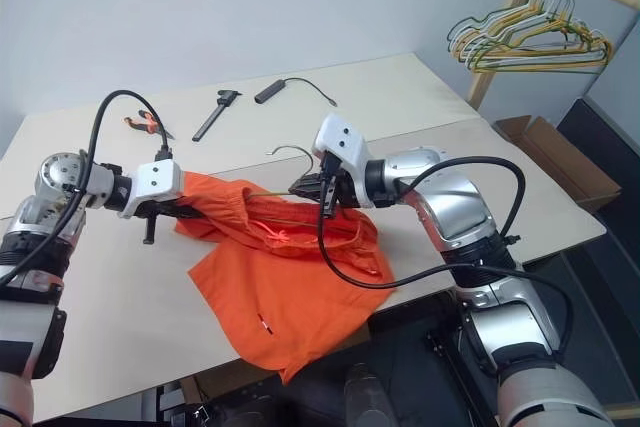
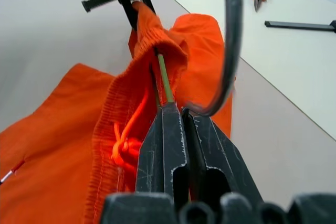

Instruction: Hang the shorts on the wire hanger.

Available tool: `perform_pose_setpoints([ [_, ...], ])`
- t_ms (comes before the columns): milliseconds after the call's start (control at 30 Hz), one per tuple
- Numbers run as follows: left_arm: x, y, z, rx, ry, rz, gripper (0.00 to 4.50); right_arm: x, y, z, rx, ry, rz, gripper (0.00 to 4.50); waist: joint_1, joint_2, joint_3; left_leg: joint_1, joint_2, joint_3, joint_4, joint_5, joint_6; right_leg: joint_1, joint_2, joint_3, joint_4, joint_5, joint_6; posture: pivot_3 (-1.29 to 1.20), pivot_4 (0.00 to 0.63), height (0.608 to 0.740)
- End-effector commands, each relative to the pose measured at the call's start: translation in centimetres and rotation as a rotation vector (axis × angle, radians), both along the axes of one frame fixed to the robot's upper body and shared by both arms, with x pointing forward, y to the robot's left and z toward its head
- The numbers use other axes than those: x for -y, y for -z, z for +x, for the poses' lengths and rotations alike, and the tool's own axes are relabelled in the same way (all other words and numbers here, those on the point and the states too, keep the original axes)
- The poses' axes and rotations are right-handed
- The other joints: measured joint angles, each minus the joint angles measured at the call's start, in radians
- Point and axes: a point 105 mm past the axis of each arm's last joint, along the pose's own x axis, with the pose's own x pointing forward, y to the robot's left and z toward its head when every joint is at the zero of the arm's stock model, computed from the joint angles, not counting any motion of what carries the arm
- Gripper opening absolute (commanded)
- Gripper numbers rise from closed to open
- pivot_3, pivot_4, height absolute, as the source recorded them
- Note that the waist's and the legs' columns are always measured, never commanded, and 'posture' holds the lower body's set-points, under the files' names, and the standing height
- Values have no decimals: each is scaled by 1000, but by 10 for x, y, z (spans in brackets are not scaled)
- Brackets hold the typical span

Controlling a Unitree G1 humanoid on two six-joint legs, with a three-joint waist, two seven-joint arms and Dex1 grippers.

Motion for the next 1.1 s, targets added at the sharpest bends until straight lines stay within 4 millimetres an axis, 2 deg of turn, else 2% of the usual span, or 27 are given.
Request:
perform_pose_setpoints([
  [33, -6, -19, -1, 45, -14, -26, 31, 5, -12, -3, 77, -3, -2, 0, 0, 0, 0, 0, 0, 0, 0, 0, 0, 0, 0, 0, 0, 0, 0, -159, 50, 740],
  [367, -11, -21, 1, 50, -52, -42, 31, 21, -3, -6, 90, 20, -81, 0, 2, 0, 0, 0, 0, 0, 0, 0, 0, 0, 0, 0, 0, 0, 0, -171, 57, 740],
  [567, -10, -17, 2, 45, -56, -39, 31, 24, -7, -8, 115, 22, -98, 0, 1, 0, 0, 0, 0, 0, 0, 0, 0, 0, 0, 0, 0, 0, 0, -176, 61, 740],
  [800, -7, -12, 2, 30, -60, -38, 31, 21, -14, -22, 137, -31, -108, 0, 2, 0, 0, 0, 0, 0, 0, 0, 0, 0, 0, 0, -1, 0, 0, -179, 65, 740],
  [900, 0, -6, -1, 1, -34, -29, 31, 14, -17, -17, 129, 7, -95, 0, 1, 0, 0, 0, 0, 0, 0, 0, 0, 1, 0, 0, 0, 0, 0, -182, 65, 740],
  [1100, 1, 0, -6, -14, -16, -10, 31, 15, -22, -8, 101, 83, -100, 0, 2, 0, 0, 0, 0, 0, 0, 0, 0, 0, 0, 0, 0, 0, 0, -185, 63, 740],
])
